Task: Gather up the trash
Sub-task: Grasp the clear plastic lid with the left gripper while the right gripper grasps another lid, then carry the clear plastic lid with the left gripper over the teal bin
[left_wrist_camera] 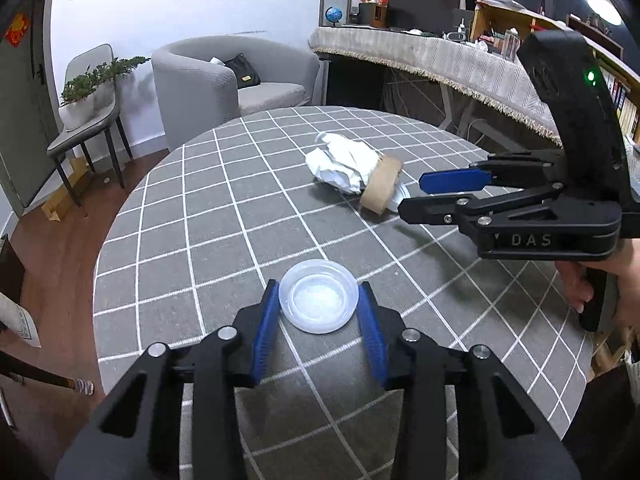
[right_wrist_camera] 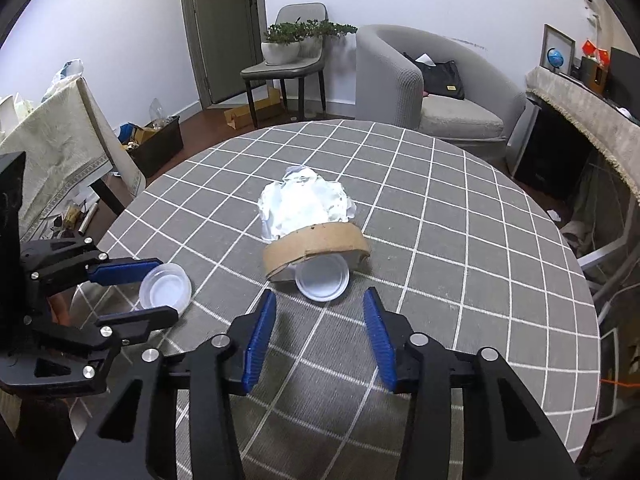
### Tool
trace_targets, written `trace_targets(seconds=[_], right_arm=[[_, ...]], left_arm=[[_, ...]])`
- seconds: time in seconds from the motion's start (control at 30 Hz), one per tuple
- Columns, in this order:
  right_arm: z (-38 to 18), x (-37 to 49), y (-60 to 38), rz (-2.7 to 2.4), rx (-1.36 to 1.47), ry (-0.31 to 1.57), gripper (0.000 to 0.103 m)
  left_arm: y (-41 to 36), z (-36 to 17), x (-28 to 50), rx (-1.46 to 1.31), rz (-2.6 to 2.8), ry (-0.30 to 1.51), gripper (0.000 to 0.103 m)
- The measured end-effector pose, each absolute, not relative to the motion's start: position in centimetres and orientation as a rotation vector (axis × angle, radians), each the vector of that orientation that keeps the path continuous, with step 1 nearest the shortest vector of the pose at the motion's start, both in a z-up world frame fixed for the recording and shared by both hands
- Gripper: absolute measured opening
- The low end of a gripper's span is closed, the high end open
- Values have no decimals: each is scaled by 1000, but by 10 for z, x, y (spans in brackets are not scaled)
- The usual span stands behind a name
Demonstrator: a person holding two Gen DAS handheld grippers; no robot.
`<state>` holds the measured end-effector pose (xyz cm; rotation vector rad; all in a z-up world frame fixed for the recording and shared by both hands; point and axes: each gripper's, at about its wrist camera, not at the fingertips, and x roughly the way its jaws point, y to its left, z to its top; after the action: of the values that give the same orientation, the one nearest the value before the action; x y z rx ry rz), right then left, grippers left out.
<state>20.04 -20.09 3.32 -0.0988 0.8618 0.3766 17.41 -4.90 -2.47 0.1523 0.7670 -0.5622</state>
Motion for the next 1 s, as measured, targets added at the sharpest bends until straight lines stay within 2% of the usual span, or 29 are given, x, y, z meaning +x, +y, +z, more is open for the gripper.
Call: trace_targets(seconds=[0.3,0.47,1.0], right_arm=[[27,212,-196,373,-106,887,41],[26,216,-192,372,-110,897,31],[29,196,-192,349,-109,902,31]], left_arm=[[-44,-24,184,107,-593,771,42],[-44,-24,186,98,-595,774,42],[-24,-18,169,44,-529,761,42]])
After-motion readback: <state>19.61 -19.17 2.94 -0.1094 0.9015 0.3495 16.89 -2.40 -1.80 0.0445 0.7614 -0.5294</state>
